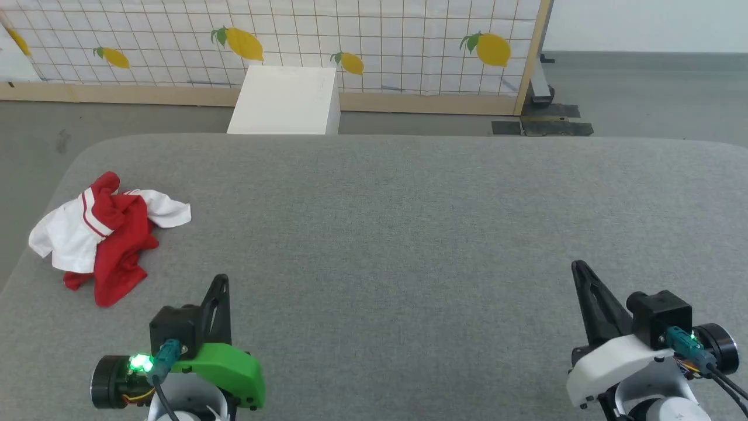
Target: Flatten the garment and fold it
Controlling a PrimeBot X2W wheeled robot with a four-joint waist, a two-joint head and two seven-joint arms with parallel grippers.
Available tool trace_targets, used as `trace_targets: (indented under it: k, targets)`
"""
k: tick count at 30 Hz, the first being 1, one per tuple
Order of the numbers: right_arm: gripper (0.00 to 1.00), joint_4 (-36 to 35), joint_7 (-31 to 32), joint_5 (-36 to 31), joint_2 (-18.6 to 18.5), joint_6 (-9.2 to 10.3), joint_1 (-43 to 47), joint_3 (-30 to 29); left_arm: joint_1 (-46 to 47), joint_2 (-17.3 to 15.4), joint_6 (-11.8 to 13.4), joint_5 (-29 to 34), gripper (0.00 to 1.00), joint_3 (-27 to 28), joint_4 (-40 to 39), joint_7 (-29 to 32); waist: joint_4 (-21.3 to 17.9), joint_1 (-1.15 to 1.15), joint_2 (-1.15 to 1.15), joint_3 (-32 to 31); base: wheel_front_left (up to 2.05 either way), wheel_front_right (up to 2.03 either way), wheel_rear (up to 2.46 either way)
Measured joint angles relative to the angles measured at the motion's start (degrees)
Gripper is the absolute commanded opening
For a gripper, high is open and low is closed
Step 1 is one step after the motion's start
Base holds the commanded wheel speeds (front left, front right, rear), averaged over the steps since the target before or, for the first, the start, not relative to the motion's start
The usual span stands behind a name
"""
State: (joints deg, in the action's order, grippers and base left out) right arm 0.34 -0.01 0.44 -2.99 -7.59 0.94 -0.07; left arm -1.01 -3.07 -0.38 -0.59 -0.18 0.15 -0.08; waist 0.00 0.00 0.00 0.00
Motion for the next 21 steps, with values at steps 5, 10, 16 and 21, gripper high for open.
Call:
trace_targets:
  k: [5, 10, 16, 21]
  targets:
    - [0.00, 0.00, 0.00, 0.00, 0.00, 0.00, 0.00, -0.01, 0.00, 0.00, 0.00, 0.00, 0.00, 0.00, 0.00, 0.00, 0.00, 0.00, 0.00, 0.00, 0.00, 0.00, 0.00]
    - [0.00, 0.00, 0.00, 0.00, 0.00, 0.00, 0.00, -0.01, 0.00, 0.00, 0.00, 0.00, 0.00, -0.01, 0.00, 0.00, 0.00, 0.00, 0.00, 0.00, 0.00, 0.00, 0.00]
    - [0.00, 0.00, 0.00, 0.00, 0.00, 0.00, 0.00, -0.01, 0.00, 0.00, 0.00, 0.00, 0.00, -0.01, 0.00, 0.00, 0.00, 0.00, 0.00, 0.00, 0.00, 0.00, 0.00]
    - [0.00, 0.00, 0.00, 0.00, 0.00, 0.00, 0.00, -0.02, 0.00, 0.00, 0.00, 0.00, 0.00, -0.01, 0.00, 0.00, 0.00, 0.00, 0.00, 0.00, 0.00, 0.00, 0.00]
